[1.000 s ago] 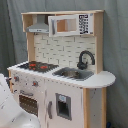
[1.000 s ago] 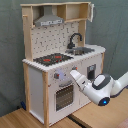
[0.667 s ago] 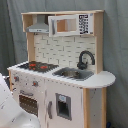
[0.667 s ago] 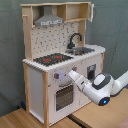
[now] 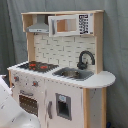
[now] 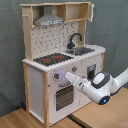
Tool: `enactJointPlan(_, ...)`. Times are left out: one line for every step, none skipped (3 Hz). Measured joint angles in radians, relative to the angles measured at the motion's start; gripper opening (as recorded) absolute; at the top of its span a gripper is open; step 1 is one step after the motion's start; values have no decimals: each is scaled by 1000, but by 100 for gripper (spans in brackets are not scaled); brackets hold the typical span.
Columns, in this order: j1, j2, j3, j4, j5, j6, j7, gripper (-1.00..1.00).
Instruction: Play with the kitchen
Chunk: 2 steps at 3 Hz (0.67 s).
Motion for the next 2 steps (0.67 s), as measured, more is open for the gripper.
enactJointPlan(-3,0,-8,6,-30,17,-105,100)
enactJointPlan(-5,0,-25,6,-61,40,-200,100)
